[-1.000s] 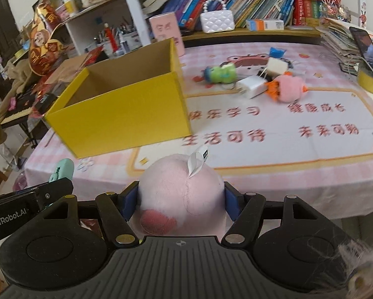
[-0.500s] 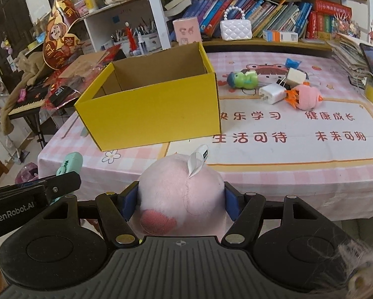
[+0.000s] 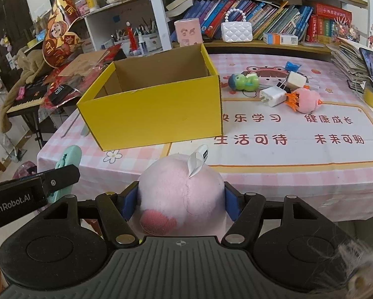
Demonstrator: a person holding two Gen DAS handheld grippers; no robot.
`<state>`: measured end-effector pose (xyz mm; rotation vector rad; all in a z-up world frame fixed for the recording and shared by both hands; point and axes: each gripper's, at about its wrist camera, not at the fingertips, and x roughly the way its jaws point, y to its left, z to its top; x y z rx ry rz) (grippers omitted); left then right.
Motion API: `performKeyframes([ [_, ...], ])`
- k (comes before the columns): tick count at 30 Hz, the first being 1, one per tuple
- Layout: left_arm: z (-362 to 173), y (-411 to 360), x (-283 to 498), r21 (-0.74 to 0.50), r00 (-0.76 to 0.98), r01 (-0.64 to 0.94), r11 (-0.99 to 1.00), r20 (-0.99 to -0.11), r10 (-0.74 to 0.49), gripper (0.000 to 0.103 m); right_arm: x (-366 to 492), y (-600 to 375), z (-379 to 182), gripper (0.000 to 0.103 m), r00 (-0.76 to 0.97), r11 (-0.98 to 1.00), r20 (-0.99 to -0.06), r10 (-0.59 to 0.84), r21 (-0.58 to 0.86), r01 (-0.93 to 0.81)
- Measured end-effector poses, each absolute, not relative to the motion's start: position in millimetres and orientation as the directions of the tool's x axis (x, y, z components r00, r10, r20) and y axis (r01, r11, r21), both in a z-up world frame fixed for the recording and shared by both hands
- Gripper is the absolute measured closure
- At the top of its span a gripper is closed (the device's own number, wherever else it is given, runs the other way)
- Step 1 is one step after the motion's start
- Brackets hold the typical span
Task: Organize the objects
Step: 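Carry the pig and the stapler over the yellow box with both grippers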
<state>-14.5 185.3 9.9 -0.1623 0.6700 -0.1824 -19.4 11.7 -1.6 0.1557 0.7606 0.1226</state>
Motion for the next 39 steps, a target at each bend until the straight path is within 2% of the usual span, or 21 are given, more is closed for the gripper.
performKeyframes([
  [11, 16, 182, -18, -0.198, 0.792, 0.112, 0.974, -0.574, -0.207, 0.080, -26, 23, 4, 0.037, 0.736, 0.983, -0.652, 0.182, 0.127, -0.131],
  [18, 35, 175, -5, -0.157, 0.840, 0.127, 0.979, -0.508, -0.191, 0.080, -23, 23, 20, 0.037, 0.813, 0.983, -0.553, 0.182, 0.073, -0.170],
  [31, 75, 173, 71, -0.148, 0.912, 0.074, 0.986, -0.390, -0.127, 0.080, 69, 9, 67, 0.037, 0.898, 0.979, -0.391, 0.202, 0.072, -0.189],
  [39, 62, 162, 125, -0.117, 0.907, 0.001, 0.993, -0.418, -0.050, 0.080, 145, 18, 53, 0.037, 0.871, 0.957, -0.404, 0.279, 0.040, -0.288],
])
